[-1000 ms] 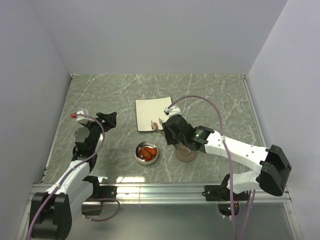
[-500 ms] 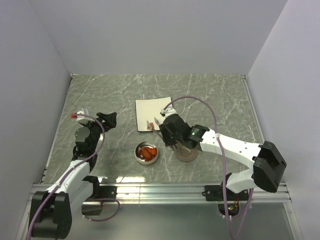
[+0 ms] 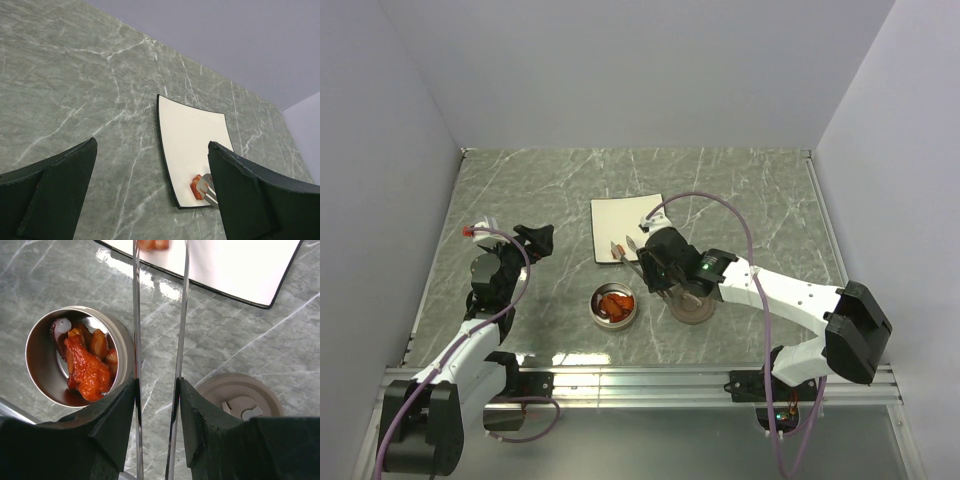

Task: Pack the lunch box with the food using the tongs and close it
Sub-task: Pick up the food using the clamp, then place the food into the lunch box

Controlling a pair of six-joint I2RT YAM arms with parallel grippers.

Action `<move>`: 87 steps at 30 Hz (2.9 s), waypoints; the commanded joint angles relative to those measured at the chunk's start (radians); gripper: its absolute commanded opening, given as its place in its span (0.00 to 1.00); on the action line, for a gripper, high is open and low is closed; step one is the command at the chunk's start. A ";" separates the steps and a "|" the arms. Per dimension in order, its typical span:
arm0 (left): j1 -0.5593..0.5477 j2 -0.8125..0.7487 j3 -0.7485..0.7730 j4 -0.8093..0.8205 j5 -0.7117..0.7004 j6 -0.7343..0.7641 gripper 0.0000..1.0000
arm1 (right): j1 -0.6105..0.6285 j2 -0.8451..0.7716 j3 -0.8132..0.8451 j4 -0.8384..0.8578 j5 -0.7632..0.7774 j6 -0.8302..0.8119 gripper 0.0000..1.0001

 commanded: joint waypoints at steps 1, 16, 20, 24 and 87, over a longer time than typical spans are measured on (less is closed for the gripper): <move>0.004 -0.009 0.019 0.054 0.002 -0.005 0.99 | -0.009 -0.035 0.045 0.061 0.018 0.013 0.47; 0.002 -0.001 0.021 0.057 0.007 -0.007 1.00 | -0.016 -0.009 0.071 0.081 0.001 0.029 0.47; 0.004 -0.001 0.019 0.057 0.005 -0.007 0.99 | -0.014 0.016 0.079 0.074 -0.017 0.025 0.47; 0.004 -0.003 0.019 0.057 0.004 -0.007 0.99 | -0.014 0.027 0.065 0.069 -0.023 0.024 0.47; 0.005 0.016 0.042 -0.006 -0.018 -0.013 0.99 | 0.523 -0.476 -0.142 -0.127 0.290 0.248 0.40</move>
